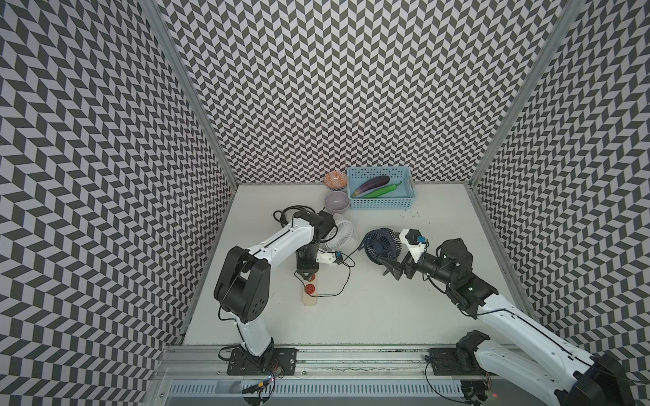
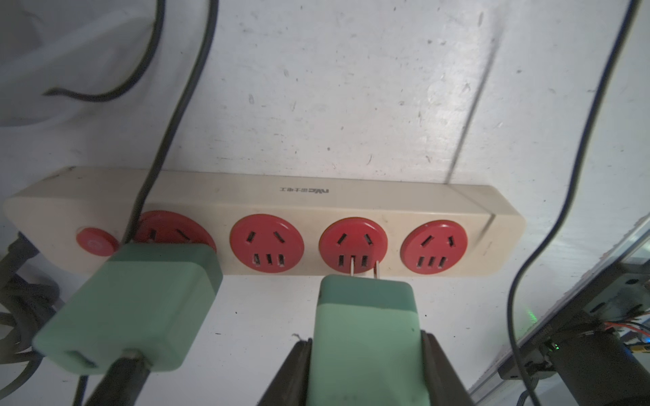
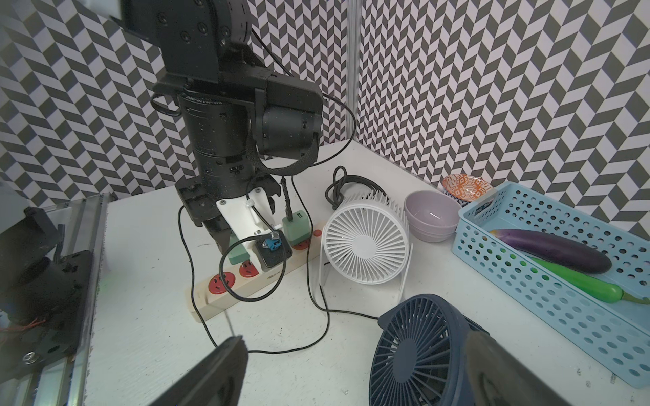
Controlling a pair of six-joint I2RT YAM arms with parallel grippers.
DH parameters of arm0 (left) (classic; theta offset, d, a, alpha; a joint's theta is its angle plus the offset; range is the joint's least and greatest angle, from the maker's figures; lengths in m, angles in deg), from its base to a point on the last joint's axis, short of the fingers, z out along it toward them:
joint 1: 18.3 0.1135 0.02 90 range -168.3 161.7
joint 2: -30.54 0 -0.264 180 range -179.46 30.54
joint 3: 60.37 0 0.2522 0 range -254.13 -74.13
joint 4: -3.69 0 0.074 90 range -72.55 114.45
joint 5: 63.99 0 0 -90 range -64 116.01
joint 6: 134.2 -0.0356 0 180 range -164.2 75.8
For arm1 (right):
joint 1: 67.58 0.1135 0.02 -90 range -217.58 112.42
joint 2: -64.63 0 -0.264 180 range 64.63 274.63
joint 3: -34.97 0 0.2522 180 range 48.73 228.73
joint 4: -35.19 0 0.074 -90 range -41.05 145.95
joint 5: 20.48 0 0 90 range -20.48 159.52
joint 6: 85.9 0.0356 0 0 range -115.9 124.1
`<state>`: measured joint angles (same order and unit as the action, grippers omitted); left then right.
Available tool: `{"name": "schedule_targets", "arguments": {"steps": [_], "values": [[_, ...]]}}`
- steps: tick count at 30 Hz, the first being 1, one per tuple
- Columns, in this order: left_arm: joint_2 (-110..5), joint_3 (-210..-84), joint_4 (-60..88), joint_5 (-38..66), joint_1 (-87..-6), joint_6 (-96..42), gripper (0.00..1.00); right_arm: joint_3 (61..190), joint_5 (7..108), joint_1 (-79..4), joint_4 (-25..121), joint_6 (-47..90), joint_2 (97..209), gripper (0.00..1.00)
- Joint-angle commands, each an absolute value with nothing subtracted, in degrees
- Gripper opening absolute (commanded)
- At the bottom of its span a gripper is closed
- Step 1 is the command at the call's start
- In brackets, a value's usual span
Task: Plug the desk fan into the power strip
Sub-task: Insert the plug into the socket.
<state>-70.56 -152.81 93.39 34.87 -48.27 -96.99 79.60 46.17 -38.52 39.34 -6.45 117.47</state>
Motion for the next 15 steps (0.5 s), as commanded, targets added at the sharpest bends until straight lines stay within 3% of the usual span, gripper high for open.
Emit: {"name": "schedule_targets", "arguments": {"steps": [1,15], "values": [[-69.1,-153.3,94.1,35.5,-48.4,-96.3,0.0,79.2,46.7,-38.7,36.1,-6.8,116.5,0.99],[-70.7,-152.1,90.9,36.1,-48.3,-95.6,0.0,79.1,46.7,-38.7,35.9,-6.9,116.3,0.99]]}}
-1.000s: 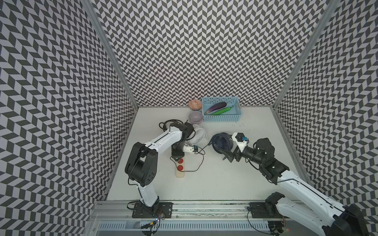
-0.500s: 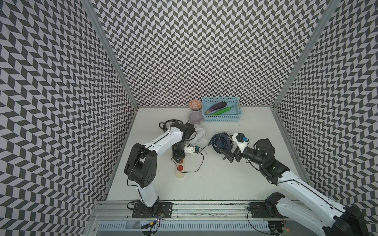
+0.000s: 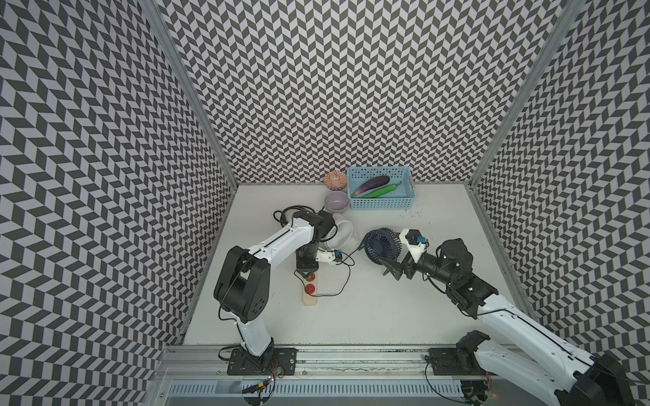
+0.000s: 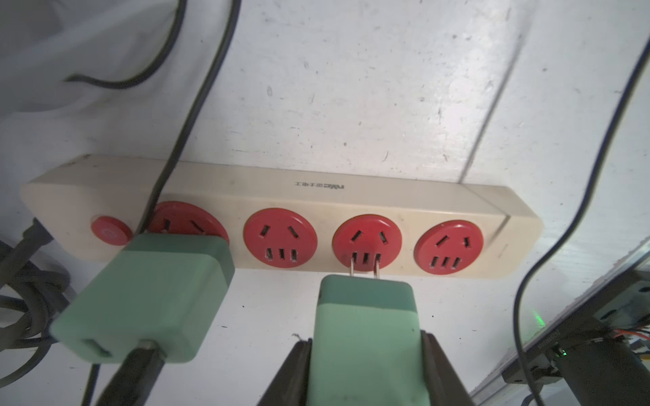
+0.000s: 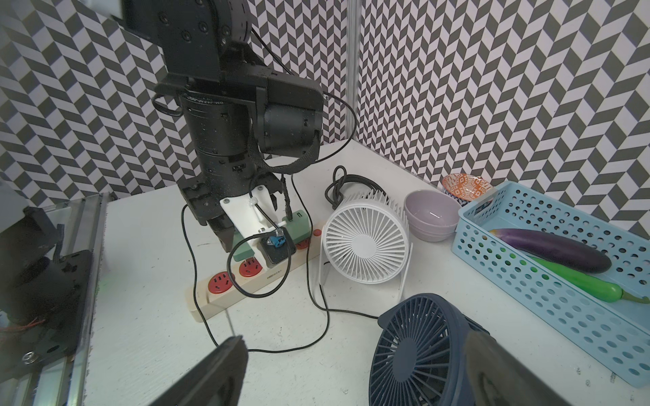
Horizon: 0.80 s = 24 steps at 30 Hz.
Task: Plug the desk fan into the power strip
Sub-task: Insert the plug into the socket.
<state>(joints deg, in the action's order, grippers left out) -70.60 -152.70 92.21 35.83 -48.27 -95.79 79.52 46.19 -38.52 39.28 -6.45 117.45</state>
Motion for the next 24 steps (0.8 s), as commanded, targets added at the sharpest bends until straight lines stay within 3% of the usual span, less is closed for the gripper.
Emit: {"name": "schedule_targets", "arguments": {"steps": [1,24], "values": [[-70.7,-151.9,90.6,36.3,-48.3,-95.6,0.0,79.1,46.7,-38.7,35.9,-6.9,116.2,0.99],[-71.4,-149.8,88.9,36.5,-48.2,-94.8,0.0,79.1,46.8,-38.7,36.2,-7.0,116.4,1.0]]}}
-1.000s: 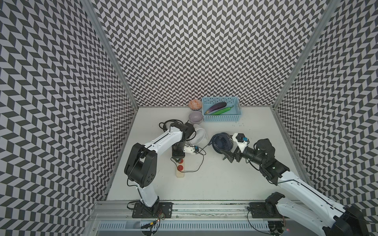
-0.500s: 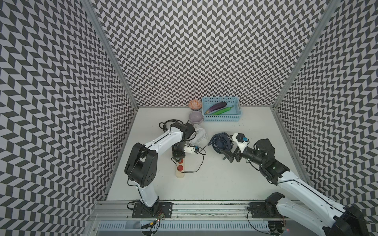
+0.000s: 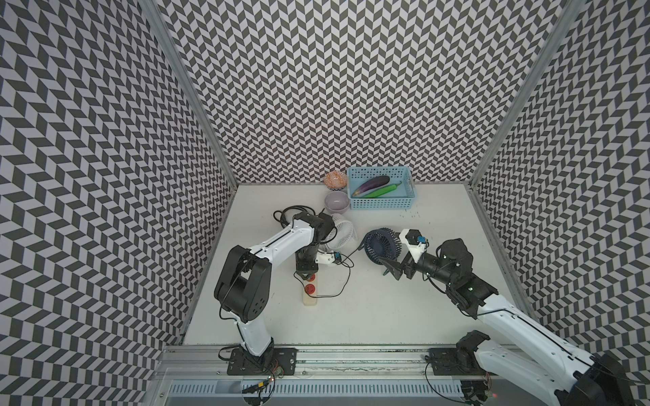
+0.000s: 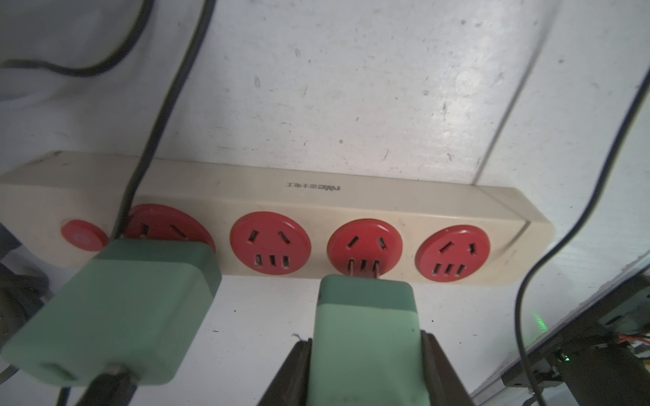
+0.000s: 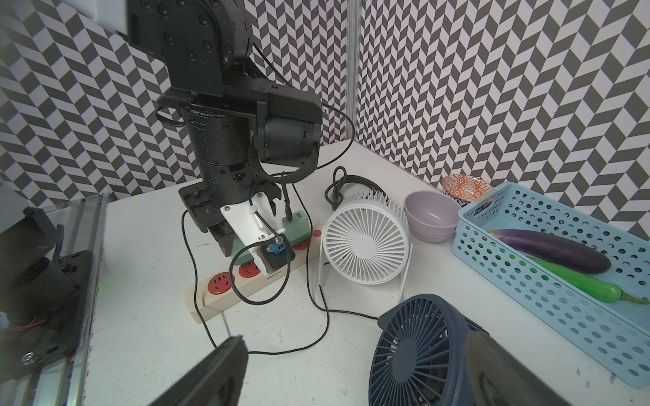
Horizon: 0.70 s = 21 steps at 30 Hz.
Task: Plug the desk fan into the power strip
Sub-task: Insert the plug into the socket.
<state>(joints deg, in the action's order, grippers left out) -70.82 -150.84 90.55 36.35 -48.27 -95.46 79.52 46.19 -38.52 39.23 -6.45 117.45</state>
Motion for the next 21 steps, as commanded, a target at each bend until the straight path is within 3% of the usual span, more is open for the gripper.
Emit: {"name": "schedule_targets", "arguments": {"steps": [1,21], "values": [[-71.6,-149.6,88.4,36.7,-48.2,-94.7,0.0,79.1,46.8,-38.7,36.1,-7.0,116.4,0.99],[-78.9,-147.5,77.9,31.6,-51.7,-92.9,0.0,79.5,46.2,-38.7,35.8,-6.8,116.9,1.0]]}}
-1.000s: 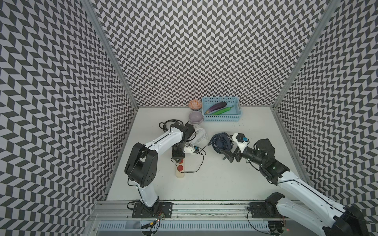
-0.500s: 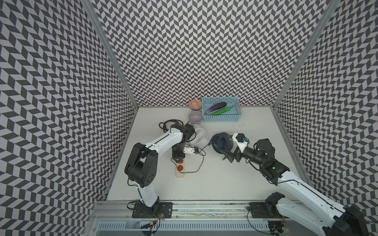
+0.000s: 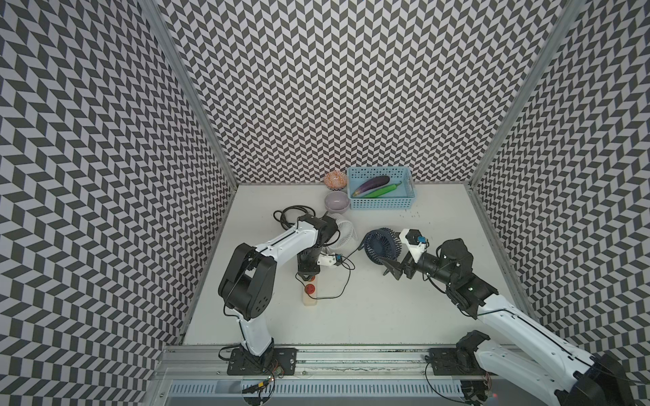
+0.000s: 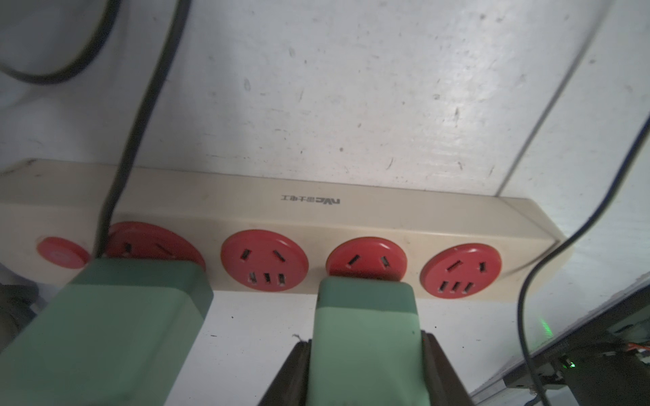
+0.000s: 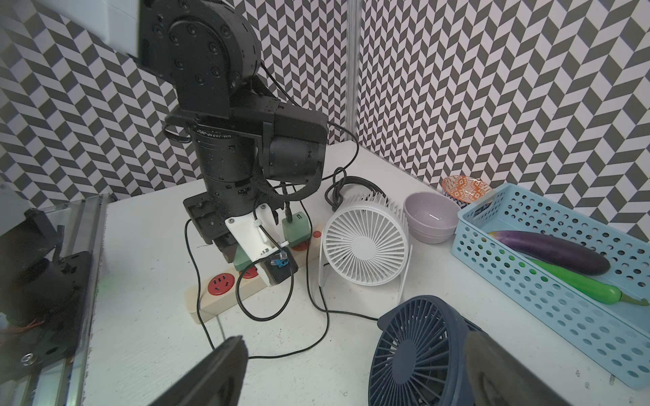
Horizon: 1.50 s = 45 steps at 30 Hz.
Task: Plug the desk fan into the power strip
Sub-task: Insert the plug into the socket.
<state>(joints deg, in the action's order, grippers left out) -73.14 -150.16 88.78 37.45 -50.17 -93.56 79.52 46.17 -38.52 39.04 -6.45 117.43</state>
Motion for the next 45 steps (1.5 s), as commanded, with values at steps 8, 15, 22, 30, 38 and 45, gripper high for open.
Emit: {"name": "schedule_targets", "arguments": {"steps": [8,15,22,30,38,45], "values": [[-78.5,-142.8,72.9,27.1,-52.6,-93.3,0.0,79.2,46.6,-38.7,36.0,-6.9,116.3,1.0],[-74.4,-134.5,69.6,26.1,-47.8,-97.2,0.0,79.6,46.1,-38.7,36.0,-6.9,116.7,0.99],[-79.8,-137.1,68.3,25.0,-44.8,-99.3,0.0,80.1,45.5,-38.6,36.0,-6.7,117.6,0.99],[-84.0,-141.3,68.8,23.0,-47.5,-98.5,0.0,79.3,45.8,-38.7,36.5,-6.6,116.8,1.0],[-82.9,-137.1,65.0,24.0,-51.5,-96.2,0.0,79.5,45.6,-38.6,36.1,-6.8,117.0,1.0],[-76.8,-140.3,65.5,22.2,-49.8,-95.8,0.22,80.3,45.4,-38.6,37.4,-7.8,116.7,1.0]]}}
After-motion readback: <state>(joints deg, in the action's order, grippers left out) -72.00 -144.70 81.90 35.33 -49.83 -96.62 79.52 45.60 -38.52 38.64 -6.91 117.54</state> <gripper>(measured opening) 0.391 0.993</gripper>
